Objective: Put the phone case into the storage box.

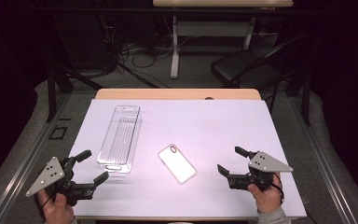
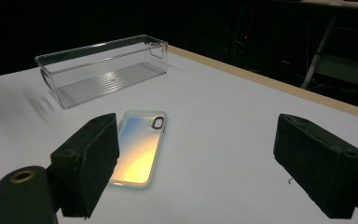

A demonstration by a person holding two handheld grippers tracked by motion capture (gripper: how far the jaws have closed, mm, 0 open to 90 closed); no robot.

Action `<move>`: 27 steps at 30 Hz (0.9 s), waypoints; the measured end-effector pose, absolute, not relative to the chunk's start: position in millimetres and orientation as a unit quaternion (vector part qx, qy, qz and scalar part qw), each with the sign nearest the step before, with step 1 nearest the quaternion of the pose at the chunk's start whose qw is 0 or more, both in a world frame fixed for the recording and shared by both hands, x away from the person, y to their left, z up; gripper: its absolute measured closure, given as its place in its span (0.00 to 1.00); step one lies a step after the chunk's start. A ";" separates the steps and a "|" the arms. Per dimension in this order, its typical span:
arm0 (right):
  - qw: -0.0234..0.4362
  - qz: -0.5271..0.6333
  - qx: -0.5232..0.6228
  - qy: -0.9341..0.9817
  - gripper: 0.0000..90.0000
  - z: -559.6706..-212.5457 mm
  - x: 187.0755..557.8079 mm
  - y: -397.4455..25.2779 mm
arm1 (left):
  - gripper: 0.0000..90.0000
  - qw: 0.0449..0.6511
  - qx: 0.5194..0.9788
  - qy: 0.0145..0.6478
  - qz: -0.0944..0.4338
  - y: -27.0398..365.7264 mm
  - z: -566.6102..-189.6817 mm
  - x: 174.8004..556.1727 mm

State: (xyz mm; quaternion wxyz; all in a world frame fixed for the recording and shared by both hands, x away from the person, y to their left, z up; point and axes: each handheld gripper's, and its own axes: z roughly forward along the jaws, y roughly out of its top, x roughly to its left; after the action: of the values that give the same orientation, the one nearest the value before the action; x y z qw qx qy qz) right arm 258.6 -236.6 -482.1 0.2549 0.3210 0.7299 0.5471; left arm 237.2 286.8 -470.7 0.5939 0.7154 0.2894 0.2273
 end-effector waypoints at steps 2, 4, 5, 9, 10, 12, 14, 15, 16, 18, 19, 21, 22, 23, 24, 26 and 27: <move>0.253 0.547 0.324 0.729 0.16 -481.8 259.5 -237.1 | 0.08 0.593 0.715 0.292 0.226 286.5 -471.2 238.0; 0.251 0.548 0.323 0.730 0.15 -481.2 260.5 -237.5 | 0.08 0.592 0.716 0.292 0.227 286.4 -471.1 238.1; 0.250 0.548 0.323 0.730 0.15 -480.7 260.7 -237.4 | 0.08 0.588 0.720 0.290 0.229 286.3 -470.8 238.2; 0.244 0.547 0.323 0.733 0.15 -479.3 263.0 -235.9 | 0.08 0.588 0.718 0.297 0.225 286.9 -468.5 239.3; 0.236 0.546 0.322 0.736 0.15 -478.3 265.1 -233.9 | 0.08 0.588 0.716 0.304 0.220 287.1 -467.8 240.3; 0.232 0.544 0.321 0.739 0.15 -477.5 266.1 -232.8 | 0.08 0.589 0.715 0.308 0.217 287.0 -467.6 241.1; 0.224 0.539 0.320 0.746 0.14 -474.8 268.4 -230.1 | 0.08 0.591 0.714 0.312 0.210 286.6 -466.3 244.0; 0.221 0.539 0.318 0.748 0.14 -474.0 269.7 -229.6 | 0.08 0.590 0.715 0.313 0.207 286.4 -465.4 245.1; 0.215 0.540 0.318 0.749 0.14 -473.1 271.0 -229.2 | 0.08 0.591 0.715 0.313 0.203 286.2 -464.4 246.3; 0.200 0.541 0.323 0.750 0.13 -472.1 274.6 -228.3 | 0.08 0.591 0.717 0.313 0.197 285.8 -461.8 249.0; 0.194 0.540 0.326 0.751 0.13 -471.9 277.3 -227.7 | 0.08 0.588 0.719 0.313 0.195 285.6 -460.3 250.9; 0.187 0.532 0.331 0.756 0.12 -471.0 282.0 -226.4 | 0.08 0.584 0.722 0.317 0.194 284.6 -456.6 255.2; 0.187 0.532 0.331 0.756 0.12 -471.0 282.0 -226.4 | 0.08 0.584 0.722 0.317 0.194 284.6 -456.6 255.2; 0.181 0.528 0.333 0.760 0.11 -469.4 286.2 -223.7 | 0.08 0.580 0.725 0.318 0.191 284.5 -454.3 258.2; 0.179 0.526 0.332 0.763 0.09 -468.4 288.3 -222.2 | 0.08 0.577 0.727 0.319 0.189 282.9 -450.1 265.4; 0.170 0.522 0.327 0.769 0.06 -466.3 292.5 -218.7 | 0.08 0.573 0.730 0.321 0.187 282.0 -447.6 269.3; 0.170 0.522 0.327 0.769 0.06 -466.3 292.5 -218.7 | 0.08 0.570 0.731 0.326 0.187 280.5 -445.2 273.2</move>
State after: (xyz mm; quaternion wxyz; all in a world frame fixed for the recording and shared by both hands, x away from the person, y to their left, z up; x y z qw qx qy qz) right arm 292.5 -218.7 -466.3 0.1703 0.3272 0.7692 0.5218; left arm 273.2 280.5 -445.2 0.5697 0.7309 0.3260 0.1872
